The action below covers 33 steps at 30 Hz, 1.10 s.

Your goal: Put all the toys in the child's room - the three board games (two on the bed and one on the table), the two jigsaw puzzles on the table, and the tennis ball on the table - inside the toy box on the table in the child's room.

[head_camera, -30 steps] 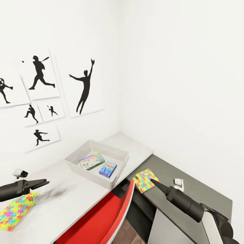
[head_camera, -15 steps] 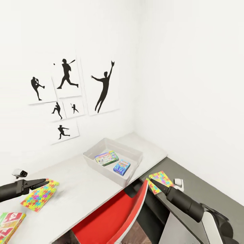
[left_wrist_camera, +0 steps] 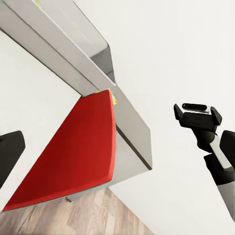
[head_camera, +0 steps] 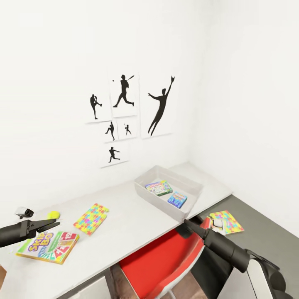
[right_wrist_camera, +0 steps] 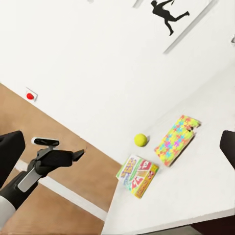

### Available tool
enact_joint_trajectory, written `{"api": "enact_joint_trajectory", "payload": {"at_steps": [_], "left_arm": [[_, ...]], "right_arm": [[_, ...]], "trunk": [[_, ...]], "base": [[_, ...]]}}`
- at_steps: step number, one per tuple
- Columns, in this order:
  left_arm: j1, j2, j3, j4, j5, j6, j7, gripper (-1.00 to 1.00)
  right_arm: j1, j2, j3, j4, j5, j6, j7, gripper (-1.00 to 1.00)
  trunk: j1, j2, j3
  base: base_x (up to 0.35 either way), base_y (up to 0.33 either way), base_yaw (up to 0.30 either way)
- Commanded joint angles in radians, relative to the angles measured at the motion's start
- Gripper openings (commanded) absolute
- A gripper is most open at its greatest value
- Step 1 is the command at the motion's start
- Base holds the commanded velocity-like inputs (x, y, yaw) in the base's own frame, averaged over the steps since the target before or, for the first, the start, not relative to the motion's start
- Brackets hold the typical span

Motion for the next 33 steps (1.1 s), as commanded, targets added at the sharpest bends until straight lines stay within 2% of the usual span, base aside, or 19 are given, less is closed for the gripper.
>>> {"api": "enact_joint_trajectory", "payload": {"at_steps": [1, 33], "left_arm": [[-0.001, 0.000, -0.001, 0.001, 0.000, 0.011, -0.004, 1.00], [-0.001, 0.000, 0.000, 0.004, 0.000, 0.009, -0.004, 1.00]], "right_arm": [[-0.001, 0.000, -0.001, -0.001, -0.002, 0.005, 0.001, 1.00], [-0.001, 0.000, -0.001, -0.001, -0.001, 0.005, 0.000, 1.00]], "trunk": [[0.001, -0.002, -0.002], [0.001, -0.002, -0.002]], "base": [[-0.032, 0.282, 0.281], [0.004, 0.289, 0.282]]}}
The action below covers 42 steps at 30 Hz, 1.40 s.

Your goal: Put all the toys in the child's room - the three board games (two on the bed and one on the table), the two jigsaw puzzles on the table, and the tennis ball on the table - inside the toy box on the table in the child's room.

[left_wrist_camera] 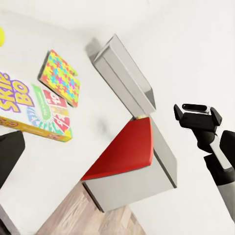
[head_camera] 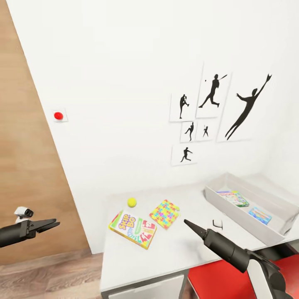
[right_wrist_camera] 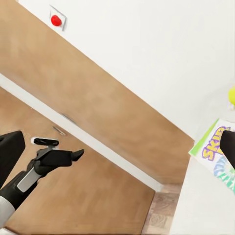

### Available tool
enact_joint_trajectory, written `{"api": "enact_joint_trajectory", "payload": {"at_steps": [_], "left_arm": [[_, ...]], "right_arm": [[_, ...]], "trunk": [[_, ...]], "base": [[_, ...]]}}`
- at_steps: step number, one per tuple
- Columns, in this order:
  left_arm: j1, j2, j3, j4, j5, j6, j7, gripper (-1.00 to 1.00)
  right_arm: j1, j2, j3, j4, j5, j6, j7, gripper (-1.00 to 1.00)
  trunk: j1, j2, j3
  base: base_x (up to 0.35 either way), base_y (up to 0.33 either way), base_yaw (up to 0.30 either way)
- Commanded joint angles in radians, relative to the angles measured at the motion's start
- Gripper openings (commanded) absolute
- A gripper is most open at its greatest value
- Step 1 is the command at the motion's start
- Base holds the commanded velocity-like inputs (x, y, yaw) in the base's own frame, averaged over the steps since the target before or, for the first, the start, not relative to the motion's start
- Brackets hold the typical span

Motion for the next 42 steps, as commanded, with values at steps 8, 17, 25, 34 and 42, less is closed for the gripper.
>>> {"api": "enact_joint_trajectory", "payload": {"at_steps": [8, 17, 25, 34, 42], "left_arm": [[-0.001, 0.000, -0.001, 0.002, 0.000, 0.011, -0.004, 1.00], [-0.001, -0.002, -0.001, 0.002, 0.001, 0.008, -0.004, 1.00], [-0.001, -0.002, 0.000, 0.002, 0.000, 0.009, -0.004, 1.00], [-0.001, -0.003, -0.001, 0.002, 0.000, 0.003, -0.004, 1.00], [-0.001, -0.002, -0.001, 0.002, 0.000, 0.004, -0.004, 1.00]], "right_arm": [[-0.001, 0.000, -0.001, -0.001, -0.002, 0.005, 0.000, 1.00], [-0.001, 0.000, -0.001, -0.001, -0.002, 0.005, 0.000, 1.00], [-0.001, 0.001, -0.001, 0.000, -0.002, 0.004, 0.000, 1.00], [-0.001, 0.002, -0.001, 0.001, 0.000, 0.001, -0.006, 1.00], [-0.001, 0.002, -0.001, 0.001, -0.003, 0.002, -0.008, 1.00]], "trunk": [[0.001, -0.002, -0.002], [0.001, -0.002, -0.002], [0.001, -0.002, -0.002], [0.001, -0.002, -0.002], [0.001, -0.002, -0.002]], "base": [[0.001, 0.124, 0.282], [-0.017, 0.094, 0.280], [0.181, 0.007, 0.088], [0.174, 0.090, 0.006], [0.146, -0.004, 0.000]]}}
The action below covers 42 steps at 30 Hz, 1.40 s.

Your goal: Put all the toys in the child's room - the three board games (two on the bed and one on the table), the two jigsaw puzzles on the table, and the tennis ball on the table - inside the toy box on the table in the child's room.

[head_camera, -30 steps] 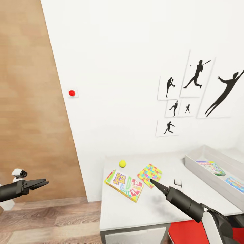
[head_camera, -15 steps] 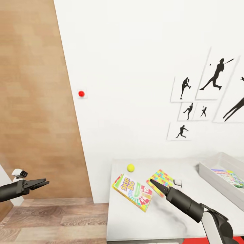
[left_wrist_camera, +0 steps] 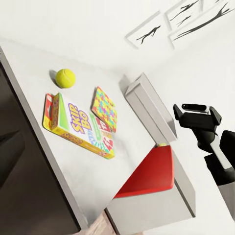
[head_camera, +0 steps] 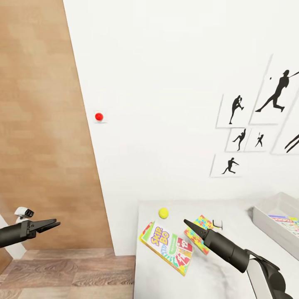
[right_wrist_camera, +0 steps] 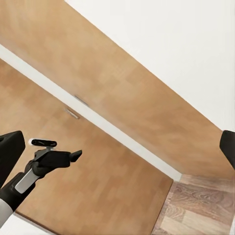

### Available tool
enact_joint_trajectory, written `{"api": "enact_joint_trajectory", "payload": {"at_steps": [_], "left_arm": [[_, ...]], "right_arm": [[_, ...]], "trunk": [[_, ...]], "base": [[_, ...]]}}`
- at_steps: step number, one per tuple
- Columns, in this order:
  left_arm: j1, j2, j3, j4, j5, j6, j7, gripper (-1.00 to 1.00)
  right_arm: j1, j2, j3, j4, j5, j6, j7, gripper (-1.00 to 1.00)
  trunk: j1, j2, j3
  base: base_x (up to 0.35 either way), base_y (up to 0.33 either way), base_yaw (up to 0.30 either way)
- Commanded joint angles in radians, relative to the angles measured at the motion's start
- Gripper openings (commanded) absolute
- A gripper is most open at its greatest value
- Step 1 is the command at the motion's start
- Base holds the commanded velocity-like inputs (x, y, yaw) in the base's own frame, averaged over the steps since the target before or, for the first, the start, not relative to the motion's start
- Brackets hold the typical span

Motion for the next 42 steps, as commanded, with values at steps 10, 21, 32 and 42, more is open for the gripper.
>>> {"api": "enact_joint_trajectory", "payload": {"at_steps": [10, 21, 32, 42], "left_arm": [[-0.001, 0.000, -0.001, 0.000, 0.000, 0.010, -0.004, 1.00], [-0.001, -0.006, -0.003, 0.000, 0.000, 0.010, -0.004, 1.00], [-0.001, -0.008, -0.003, 0.000, -0.007, 0.010, -0.004, 1.00], [-0.001, -0.007, -0.001, 0.000, -0.010, 0.010, -0.004, 1.00]], "right_arm": [[-0.001, 0.003, 0.001, 0.023, 0.000, 0.003, -0.015, 1.00], [-0.016, 0.017, 0.032, 0.036, -0.012, 0.046, -0.403, 1.00], [-0.382, 0.048, 0.041, 0.112, -0.018, 0.238, -0.815, 1.00], [-0.666, 0.108, 0.041, 0.573, -0.014, 0.222, -1.125, 1.00]], "trunk": [[0.001, -0.002, -0.002], [0.001, -0.002, -0.002], [0.001, -0.002, -0.002], [0.001, -0.002, -0.002]], "base": [[0.004, 0.000, 0.000], [0.000, 0.000, 0.000], [0.000, 0.000, 0.000], [0.000, 0.000, 0.000]]}}
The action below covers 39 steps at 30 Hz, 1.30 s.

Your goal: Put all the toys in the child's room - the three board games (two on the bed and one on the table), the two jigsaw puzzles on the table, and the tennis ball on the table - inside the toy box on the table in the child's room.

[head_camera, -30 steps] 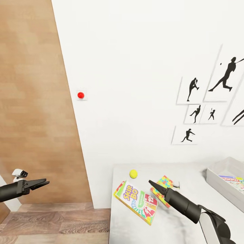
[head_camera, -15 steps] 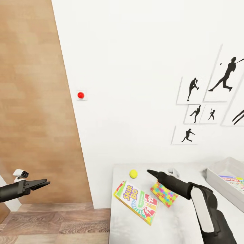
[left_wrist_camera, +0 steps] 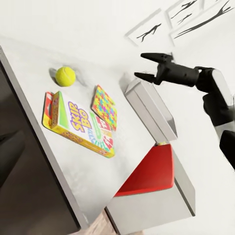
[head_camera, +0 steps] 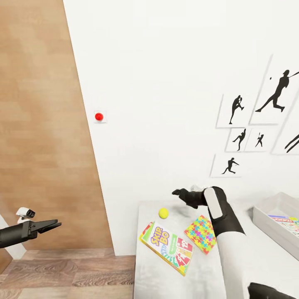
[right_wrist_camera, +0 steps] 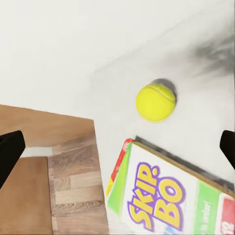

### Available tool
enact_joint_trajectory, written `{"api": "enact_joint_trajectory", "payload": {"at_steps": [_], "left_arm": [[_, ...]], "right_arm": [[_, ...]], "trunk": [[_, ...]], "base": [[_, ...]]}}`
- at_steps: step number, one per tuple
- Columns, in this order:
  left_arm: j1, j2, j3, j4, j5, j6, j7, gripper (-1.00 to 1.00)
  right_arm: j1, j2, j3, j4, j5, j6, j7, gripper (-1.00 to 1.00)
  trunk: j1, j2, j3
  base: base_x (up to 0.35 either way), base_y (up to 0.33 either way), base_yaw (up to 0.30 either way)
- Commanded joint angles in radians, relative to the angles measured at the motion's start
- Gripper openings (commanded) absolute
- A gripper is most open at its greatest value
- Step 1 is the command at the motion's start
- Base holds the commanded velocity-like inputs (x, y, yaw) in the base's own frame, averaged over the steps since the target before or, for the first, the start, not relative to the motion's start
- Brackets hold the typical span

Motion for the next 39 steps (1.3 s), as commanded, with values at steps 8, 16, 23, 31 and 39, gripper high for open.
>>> {"api": "enact_joint_trajectory", "payload": {"at_steps": [8, 16, 23, 31, 39], "left_arm": [[-0.001, 0.001, 0.000, 0.000, -0.001, 0.010, -0.004, 1.00], [-0.001, 0.001, 0.001, 0.001, -0.002, 0.009, -0.004, 1.00], [-0.001, 0.001, 0.000, 0.001, -0.002, 0.009, -0.004, 1.00], [-0.001, 0.001, 0.001, 0.001, -0.002, 0.008, -0.004, 1.00], [-0.001, 0.001, 0.000, 0.001, -0.002, 0.008, -0.004, 1.00]], "right_arm": [[-0.087, 0.013, -0.002, 0.302, -0.003, -0.092, -0.050, 1.00], [-0.093, 0.013, 0.032, 0.347, -0.001, -0.135, -0.054, 1.00], [-0.094, 0.011, 0.039, 0.354, 0.000, -0.160, -0.053, 1.00], [-0.094, 0.002, 0.040, 0.372, 0.000, -0.165, -0.053, 1.00], [-0.094, 0.005, 0.041, 0.428, 0.002, -0.166, -0.053, 1.00]], "trunk": [[0.001, -0.003, -0.002], [0.001, -0.003, -0.004], [0.001, -0.003, -0.014], [0.001, -0.003, -0.027], [0.001, -0.003, -0.040]], "base": [[0.000, 0.000, 0.000], [0.000, 0.000, 0.000], [0.000, 0.000, 0.000], [0.000, 0.000, 0.000], [0.000, 0.000, 0.000]]}}
